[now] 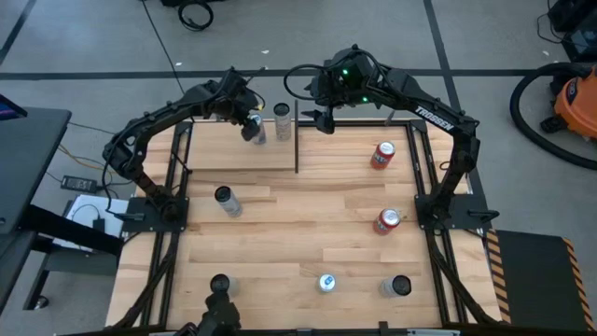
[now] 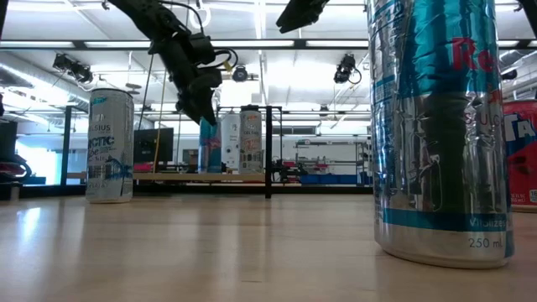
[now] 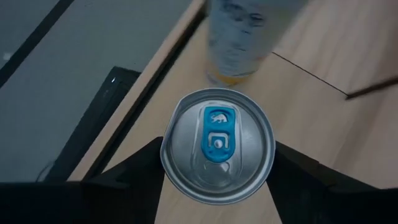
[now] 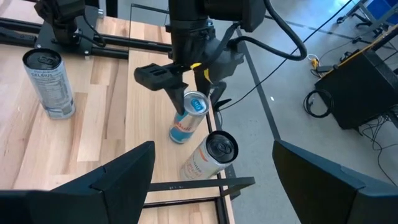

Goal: Place canned beverage on shelf
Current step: Put the top blue soda can on the shelf

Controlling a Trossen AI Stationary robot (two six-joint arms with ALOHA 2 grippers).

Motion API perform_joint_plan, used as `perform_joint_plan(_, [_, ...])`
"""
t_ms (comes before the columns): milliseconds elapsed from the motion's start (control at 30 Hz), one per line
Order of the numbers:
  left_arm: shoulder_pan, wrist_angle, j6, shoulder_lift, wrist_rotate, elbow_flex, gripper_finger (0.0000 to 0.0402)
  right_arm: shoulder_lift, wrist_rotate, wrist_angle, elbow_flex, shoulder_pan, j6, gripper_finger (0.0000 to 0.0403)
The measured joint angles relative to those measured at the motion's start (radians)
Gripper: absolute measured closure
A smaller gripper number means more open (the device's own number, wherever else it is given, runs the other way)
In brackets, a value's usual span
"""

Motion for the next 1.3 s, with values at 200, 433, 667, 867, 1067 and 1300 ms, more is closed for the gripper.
perform_joint_plan(200, [0.001,0.005,0.151,0.000,0.047,0.000,0.0156,0.000,0.000,-0.001,0.000,0.000,0.000,0.0069])
perform_joint_plan(433, [0.013,0.009,0.329,0.000,0.048,0.000,0.0155,0.000,0.000,-0.024,0.000,0.000,0.000,0.0069])
perform_joint_plan(667, [0.013,0.008,0.379,0.000,0.099,0.000,0.0155,0.000,0.000,-0.030,0.000,0.000,0.000,0.0069])
perform_joint_plan(867, [0.018,0.008,0.379,0.000,0.111,0.000,0.0155,0.000,0.000,-0.030,0.000,0.000,0.000,0.0069])
perform_joint_plan(1067, [0.035,0.003,0.377,0.015,0.115,0.001,0.0154,0.000,0.000,-0.029,0.000,0.000,0.000,0.0069])
perform_joint_plan(1300, [0.046,0.005,0.355,0.040,0.128,0.006,0.0154,0.000,0.000,-0.029,0.000,0.000,0.000,0.0069])
